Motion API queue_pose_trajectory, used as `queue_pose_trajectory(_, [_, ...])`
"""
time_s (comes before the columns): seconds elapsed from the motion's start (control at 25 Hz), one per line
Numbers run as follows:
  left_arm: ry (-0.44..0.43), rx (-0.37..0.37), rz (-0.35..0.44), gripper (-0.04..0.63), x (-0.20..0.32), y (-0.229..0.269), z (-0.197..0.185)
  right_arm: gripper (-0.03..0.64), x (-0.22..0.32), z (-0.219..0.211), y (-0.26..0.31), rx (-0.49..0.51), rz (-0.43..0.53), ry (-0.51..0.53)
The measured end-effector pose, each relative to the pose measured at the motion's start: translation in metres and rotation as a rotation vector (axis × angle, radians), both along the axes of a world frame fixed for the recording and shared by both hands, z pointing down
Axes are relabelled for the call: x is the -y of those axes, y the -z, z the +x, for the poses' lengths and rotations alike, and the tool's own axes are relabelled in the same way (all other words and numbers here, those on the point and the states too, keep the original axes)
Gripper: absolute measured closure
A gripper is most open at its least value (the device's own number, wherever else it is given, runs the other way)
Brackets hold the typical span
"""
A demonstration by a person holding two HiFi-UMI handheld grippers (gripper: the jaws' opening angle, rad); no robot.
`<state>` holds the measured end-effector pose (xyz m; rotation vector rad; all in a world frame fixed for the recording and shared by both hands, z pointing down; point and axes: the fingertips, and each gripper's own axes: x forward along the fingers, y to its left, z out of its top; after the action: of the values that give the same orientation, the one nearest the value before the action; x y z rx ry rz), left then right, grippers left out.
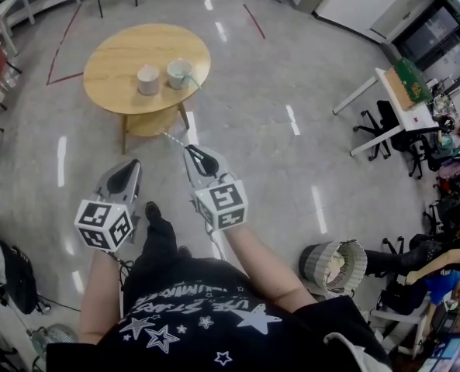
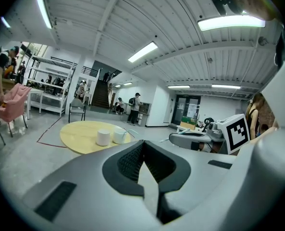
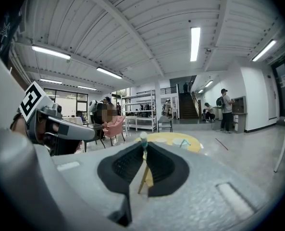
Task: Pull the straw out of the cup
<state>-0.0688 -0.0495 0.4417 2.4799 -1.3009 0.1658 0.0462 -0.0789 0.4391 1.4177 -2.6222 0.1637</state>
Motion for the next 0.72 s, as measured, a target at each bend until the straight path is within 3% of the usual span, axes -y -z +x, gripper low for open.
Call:
queue_pose_trajectory(0.4, [0.027, -0.009, 0.018, 0.589, -0.061, 0.006, 0.0, 0.595, -0.055, 0.013, 0.007, -0.002, 0.023, 0.014])
queue_pose_trajectory(0.72, [0.037, -0.006, 0.027, 0.589, -0.072, 0.009, 0.003, 0.597, -0.071, 0.017, 0.007, 0.027, 0.005, 0.011])
